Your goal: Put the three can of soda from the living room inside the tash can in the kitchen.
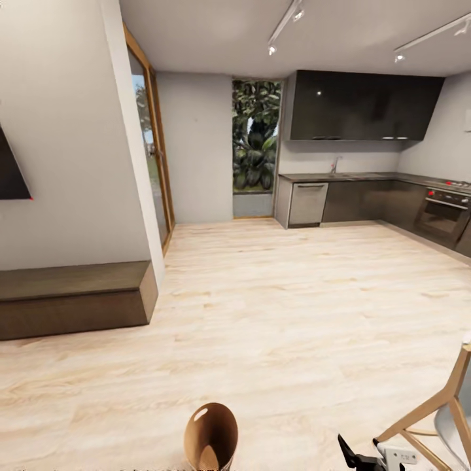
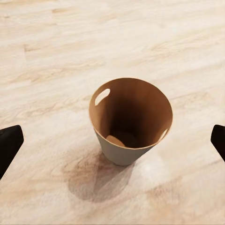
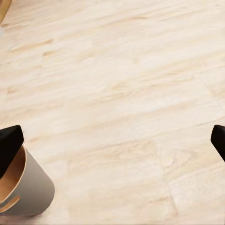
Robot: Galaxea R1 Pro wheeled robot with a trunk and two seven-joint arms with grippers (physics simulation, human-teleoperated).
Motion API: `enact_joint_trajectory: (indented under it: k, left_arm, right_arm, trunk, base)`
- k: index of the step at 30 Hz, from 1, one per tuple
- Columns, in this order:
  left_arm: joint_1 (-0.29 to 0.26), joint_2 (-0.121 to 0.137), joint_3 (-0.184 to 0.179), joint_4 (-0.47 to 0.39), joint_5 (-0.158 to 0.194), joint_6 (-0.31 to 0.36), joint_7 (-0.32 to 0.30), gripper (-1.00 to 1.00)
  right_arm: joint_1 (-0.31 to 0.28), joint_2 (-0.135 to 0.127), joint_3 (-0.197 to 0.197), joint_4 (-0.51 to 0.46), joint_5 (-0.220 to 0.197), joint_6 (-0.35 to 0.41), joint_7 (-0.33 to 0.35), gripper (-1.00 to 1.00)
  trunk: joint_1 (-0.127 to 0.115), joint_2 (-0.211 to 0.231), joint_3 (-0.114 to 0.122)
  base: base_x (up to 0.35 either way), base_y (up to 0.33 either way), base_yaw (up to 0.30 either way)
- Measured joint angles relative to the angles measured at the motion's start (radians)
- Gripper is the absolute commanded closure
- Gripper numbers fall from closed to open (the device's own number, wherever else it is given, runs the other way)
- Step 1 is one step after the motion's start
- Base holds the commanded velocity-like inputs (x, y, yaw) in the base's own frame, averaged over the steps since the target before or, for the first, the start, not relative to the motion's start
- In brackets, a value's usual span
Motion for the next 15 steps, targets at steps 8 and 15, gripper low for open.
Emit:
enact_joint_trajectory:
  k: [8, 15]
  left_arm:
    - [-0.003, 0.000, 0.000, 0.008, 0.000, 0.002, -0.001, -1.00]
    - [-0.003, 0.000, 0.000, 0.008, 0.001, 0.003, 0.000, -1.00]
  right_arm:
    - [0.000, 0.000, 0.002, 0.000, 0.000, 0.000, 0.000, -1.00]
    - [0.000, -0.001, 0.003, 0.000, 0.000, 0.000, 0.002, -1.00]
  trunk:
    - [0.000, 0.000, -0.012]
    - [0.000, 0.000, -0.021]
  base:
    - [-0.001, 0.282, -0.001]
    - [0.000, 0.275, 0.000]
